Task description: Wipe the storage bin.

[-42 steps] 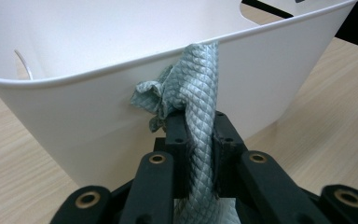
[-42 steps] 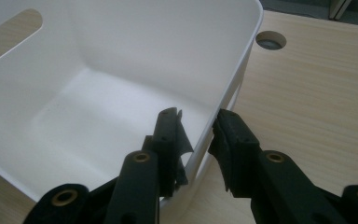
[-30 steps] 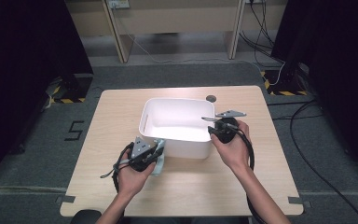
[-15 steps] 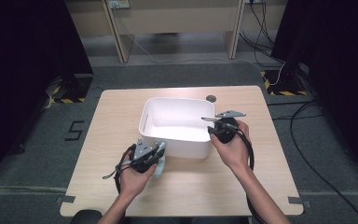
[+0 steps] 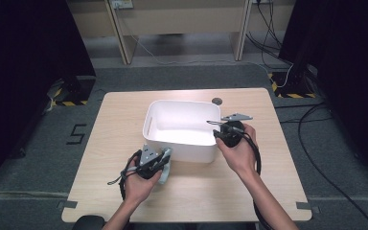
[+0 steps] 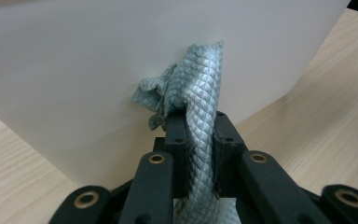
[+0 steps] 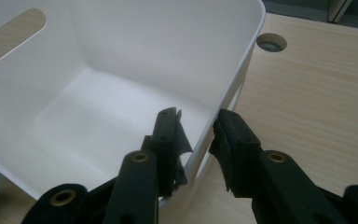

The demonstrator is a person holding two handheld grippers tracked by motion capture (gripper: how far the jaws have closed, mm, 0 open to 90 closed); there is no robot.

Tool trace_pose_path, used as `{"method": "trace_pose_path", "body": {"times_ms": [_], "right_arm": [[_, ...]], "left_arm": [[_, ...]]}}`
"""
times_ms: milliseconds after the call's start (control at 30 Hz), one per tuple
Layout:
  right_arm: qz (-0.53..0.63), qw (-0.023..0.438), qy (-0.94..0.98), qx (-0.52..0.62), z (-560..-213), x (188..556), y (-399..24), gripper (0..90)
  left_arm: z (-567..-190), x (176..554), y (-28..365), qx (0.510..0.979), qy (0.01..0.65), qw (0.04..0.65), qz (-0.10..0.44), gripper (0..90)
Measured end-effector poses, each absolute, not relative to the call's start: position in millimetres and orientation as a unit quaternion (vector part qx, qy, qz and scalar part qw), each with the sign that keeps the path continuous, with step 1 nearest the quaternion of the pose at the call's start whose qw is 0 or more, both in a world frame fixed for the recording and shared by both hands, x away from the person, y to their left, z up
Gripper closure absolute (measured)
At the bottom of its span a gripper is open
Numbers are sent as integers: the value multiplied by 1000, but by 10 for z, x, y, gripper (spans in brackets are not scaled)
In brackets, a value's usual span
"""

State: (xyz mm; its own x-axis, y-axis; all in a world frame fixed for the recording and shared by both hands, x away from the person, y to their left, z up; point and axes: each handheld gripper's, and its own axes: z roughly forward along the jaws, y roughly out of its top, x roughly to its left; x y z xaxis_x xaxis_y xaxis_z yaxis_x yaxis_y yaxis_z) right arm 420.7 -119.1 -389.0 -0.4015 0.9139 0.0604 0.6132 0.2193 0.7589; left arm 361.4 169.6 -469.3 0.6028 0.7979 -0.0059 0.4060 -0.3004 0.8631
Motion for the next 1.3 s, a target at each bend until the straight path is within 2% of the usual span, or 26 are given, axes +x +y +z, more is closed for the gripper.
{"method": "trace_pose_path", "body": {"times_ms": [1300], "right_arm": [[365, 205, 752, 509, -3890, 4205, -1190, 698]], "left_arm": [[-5012, 3699, 1684, 797, 402, 407, 193, 793]]}}
